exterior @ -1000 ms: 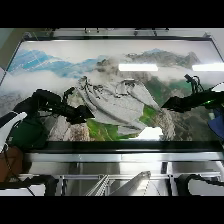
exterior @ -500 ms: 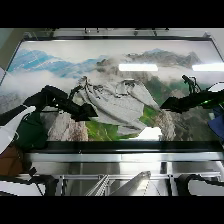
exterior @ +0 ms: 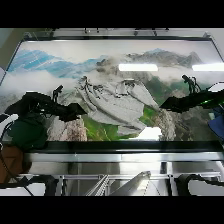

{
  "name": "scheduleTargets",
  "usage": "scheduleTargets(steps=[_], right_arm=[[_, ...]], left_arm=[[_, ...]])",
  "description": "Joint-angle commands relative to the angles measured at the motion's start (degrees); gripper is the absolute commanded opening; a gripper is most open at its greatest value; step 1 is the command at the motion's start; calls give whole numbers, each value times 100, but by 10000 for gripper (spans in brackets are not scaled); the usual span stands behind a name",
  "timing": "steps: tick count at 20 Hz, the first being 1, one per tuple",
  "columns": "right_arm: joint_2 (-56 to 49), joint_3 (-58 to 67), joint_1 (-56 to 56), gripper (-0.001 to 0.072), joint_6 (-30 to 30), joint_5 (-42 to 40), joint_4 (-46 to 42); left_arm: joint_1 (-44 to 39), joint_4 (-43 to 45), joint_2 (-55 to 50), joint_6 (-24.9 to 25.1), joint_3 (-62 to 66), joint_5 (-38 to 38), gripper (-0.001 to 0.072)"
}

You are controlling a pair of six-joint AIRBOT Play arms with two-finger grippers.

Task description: Fold the shirts.

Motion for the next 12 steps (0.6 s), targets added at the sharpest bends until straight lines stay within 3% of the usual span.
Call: scheduleTargets(steps=[1, 11, 12], right_arm=[[-4, -2, 4, 521, 46, 7, 2], [-4, -2, 2, 521, 44, 7, 2], [-4, -2, 0, 521, 46, 4, 0]], left_arm=[[-358, -205, 42, 37, -74, -612, 695], [-885, -872, -444, 66, -61, -588, 693], [-887, -942, -584, 133, 28, -533, 657]])
